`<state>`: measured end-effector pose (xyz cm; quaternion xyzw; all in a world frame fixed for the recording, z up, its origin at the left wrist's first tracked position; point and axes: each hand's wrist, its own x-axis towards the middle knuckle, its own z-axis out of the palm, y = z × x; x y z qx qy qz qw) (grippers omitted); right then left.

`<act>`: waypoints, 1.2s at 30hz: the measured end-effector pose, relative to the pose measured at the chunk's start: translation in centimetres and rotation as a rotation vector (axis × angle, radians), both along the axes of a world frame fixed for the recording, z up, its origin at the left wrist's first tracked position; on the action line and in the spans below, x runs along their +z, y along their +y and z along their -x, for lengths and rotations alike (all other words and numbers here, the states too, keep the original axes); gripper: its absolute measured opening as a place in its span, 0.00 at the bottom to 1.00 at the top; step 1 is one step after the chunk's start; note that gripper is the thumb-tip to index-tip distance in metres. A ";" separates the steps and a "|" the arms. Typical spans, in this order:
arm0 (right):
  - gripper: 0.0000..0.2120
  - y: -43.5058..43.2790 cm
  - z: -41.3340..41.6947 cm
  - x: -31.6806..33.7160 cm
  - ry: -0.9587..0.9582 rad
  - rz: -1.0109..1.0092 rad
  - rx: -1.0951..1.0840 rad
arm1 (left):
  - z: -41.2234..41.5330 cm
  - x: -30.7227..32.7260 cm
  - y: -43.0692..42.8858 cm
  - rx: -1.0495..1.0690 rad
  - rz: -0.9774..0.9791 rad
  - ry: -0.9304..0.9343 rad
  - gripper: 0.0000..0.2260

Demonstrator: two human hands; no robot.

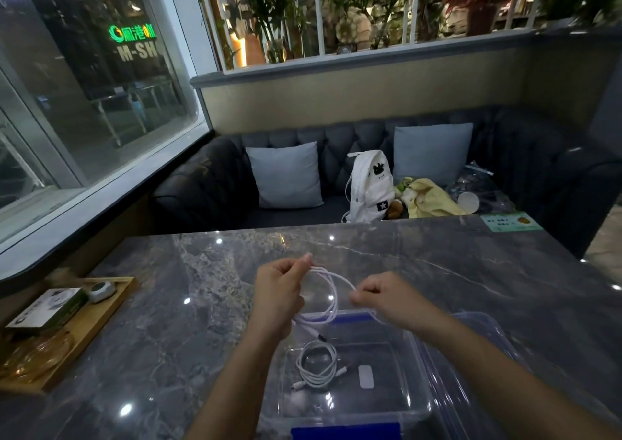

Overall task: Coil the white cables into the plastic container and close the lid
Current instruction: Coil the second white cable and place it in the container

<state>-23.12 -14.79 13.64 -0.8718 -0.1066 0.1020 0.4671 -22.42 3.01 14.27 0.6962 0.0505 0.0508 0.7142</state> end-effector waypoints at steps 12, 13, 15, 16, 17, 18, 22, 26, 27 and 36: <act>0.15 -2.1 0.6 1.7 0.193 -0.646 -0.042 | -0.4 -0.8 -1.1 0.010 0.111 0.062 0.12; 0.15 -2.2 0.4 2.1 0.235 -0.769 -0.054 | -0.4 -0.9 -1.4 -0.004 0.118 0.064 0.12; 0.15 -2.2 0.0 2.4 0.313 -0.960 -0.083 | -0.3 -1.0 -2.1 -0.030 0.121 0.066 0.12; 0.15 -2.1 -0.2 2.4 0.341 -1.025 -0.095 | -0.3 -1.1 -2.3 -0.039 0.126 0.068 0.12; 0.15 -2.1 -0.3 2.4 0.359 -1.069 -0.103 | -0.3 -1.1 -2.4 -0.045 0.136 0.071 0.12; 0.14 -2.0 -0.2 2.3 0.375 -1.104 -0.108 | -0.3 -1.1 -2.4 -0.051 0.149 0.074 0.12; 0.12 -2.1 -0.1 2.2 0.420 -1.211 -0.128 | -0.2 -0.9 -2.5 -0.061 0.179 0.071 0.11; 0.13 -1.6 0.3 1.8 0.333 -1.120 -0.108 | -0.1 -1.1 -2.8 -0.053 0.207 0.083 0.11; 0.12 -1.4 0.4 1.6 0.273 -1.015 -0.097 | -0.1 -1.1 -2.9 -0.054 0.221 0.087 0.11; 0.14 -0.3 0.9 -1.3 -0.113 -0.354 -0.202 | 0.2 -0.8 -3.2 -0.120 0.372 0.120 0.12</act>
